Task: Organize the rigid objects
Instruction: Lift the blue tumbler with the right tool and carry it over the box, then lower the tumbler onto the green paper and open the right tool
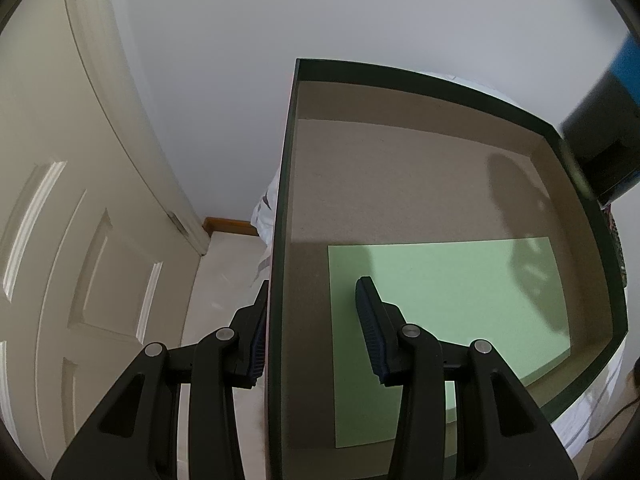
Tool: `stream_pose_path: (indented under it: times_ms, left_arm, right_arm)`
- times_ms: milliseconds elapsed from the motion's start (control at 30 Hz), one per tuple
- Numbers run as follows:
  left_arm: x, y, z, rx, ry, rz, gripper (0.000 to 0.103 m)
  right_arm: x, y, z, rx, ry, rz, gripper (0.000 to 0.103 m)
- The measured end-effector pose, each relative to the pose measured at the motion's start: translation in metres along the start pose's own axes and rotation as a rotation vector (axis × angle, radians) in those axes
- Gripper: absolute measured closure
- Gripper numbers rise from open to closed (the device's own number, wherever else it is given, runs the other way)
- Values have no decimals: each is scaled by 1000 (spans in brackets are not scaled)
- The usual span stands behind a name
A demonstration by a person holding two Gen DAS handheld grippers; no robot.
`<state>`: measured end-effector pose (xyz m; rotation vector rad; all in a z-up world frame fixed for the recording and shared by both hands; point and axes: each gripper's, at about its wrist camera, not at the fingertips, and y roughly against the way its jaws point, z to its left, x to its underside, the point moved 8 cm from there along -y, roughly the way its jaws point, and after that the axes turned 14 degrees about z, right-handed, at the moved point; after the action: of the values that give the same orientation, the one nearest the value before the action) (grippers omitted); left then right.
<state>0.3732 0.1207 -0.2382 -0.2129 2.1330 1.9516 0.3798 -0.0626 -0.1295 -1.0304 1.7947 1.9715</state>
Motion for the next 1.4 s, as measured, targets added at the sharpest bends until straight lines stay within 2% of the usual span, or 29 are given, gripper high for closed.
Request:
stream_pose_path:
  times_ms: [333, 567, 667, 833, 900, 1033, 1400]
  left_arm:
    - [1, 1, 5, 28, 24, -7, 61]
    - [0, 2, 1, -3, 10, -5, 60]
    - [0, 2, 2, 1, 16, -4, 60]
    - [0, 2, 0, -1, 20, -6, 60]
    - [-1, 3, -1, -2, 20, -4, 60]
    - [-2, 3, -4, -20, 12, -2, 60]
    - [-2, 4, -2, -23, 9, -5, 60]
  right_arm:
    - [-6, -57, 65, -109, 61, 103, 34]
    - [-13, -80, 90, -104, 89, 175, 34]
    - [-18, -93, 97, -134, 96, 202, 34]
    - [-23, -107, 103, -133, 121, 246, 34]
    - [-19, -99, 94, -149, 113, 257, 34]
    - [-23, -112, 97, -162, 117, 299, 34]
    - [-14, -100, 92, -139, 124, 323, 34]
